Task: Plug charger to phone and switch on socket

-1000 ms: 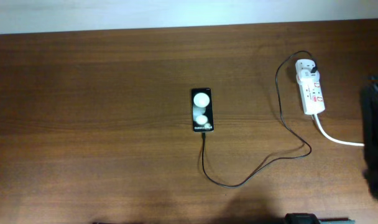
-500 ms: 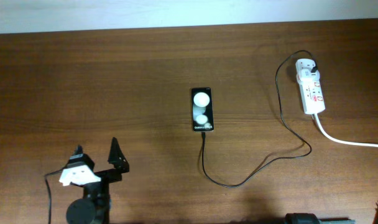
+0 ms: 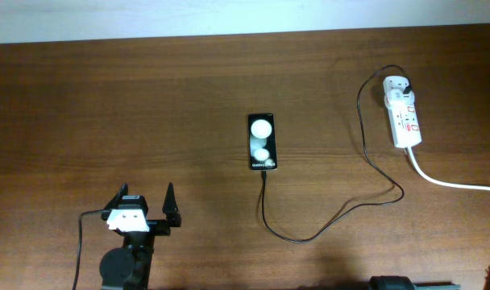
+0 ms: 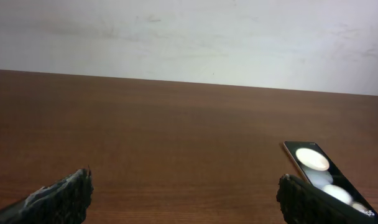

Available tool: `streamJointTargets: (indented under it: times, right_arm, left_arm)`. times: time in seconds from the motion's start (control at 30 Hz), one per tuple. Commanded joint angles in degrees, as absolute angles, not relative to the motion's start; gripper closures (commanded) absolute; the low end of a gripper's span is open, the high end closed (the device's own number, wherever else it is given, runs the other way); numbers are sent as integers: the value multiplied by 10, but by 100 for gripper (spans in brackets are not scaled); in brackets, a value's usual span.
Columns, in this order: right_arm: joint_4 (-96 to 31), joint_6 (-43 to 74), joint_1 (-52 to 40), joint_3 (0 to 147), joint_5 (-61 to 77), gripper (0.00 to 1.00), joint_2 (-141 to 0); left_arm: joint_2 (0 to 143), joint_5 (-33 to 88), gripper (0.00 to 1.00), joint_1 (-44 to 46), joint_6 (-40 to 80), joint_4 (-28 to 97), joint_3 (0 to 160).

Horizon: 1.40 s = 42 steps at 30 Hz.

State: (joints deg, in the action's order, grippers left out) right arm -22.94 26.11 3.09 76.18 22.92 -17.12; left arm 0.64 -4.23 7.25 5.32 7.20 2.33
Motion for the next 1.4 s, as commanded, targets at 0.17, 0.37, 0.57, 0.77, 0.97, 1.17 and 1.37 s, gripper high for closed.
streamJointTargets:
  times: [0.17,0.37,0.57,0.77,0.97,1.17,1.37]
  right_arm:
    - [-201,259,27,703,218,86,-72]
    - [-196,259,27,694,218,86,-68]
    - [-196,260,26,687,218,86,-47]
    - [-196,270,26,690,221,86,-3]
    - [-197,279,22,689,222,79,-3]
    - [-197,279,6,686,218,47,-3]
    - [-190,272,-38,671,190,42,-3]
  left_arm:
    - [4,-34,1,71,42,69,17]
    - [3,-34,1,71,42,43,5]
    - [3,-34,1,71,42,43,5]
    - [3,-34,1,71,42,43,5]
    - [3,-34,1,71,42,43,5]
    - [3,-34,1,71,42,43,5]
    - [3,-34,1,15,42,43,5]
